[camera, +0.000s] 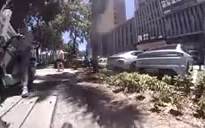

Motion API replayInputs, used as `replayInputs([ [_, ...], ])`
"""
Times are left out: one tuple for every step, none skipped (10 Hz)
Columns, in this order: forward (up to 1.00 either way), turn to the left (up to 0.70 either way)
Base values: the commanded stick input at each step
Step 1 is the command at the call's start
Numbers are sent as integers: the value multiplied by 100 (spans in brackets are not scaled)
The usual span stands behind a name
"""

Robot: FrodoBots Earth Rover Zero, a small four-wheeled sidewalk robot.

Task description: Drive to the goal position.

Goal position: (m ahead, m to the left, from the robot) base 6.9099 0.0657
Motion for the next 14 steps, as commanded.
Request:
replayInputs([
  [0, 45],
  [0, 45],
  [0, 45],
  [0, 45],
  [0, 45],
  [0, 17],
  [0, 0],
  [0, 0],
  [9, 0],
  [37, 0],
  [45, 0],
  [45, 0],
  [45, 0],
  [45, 0],
])
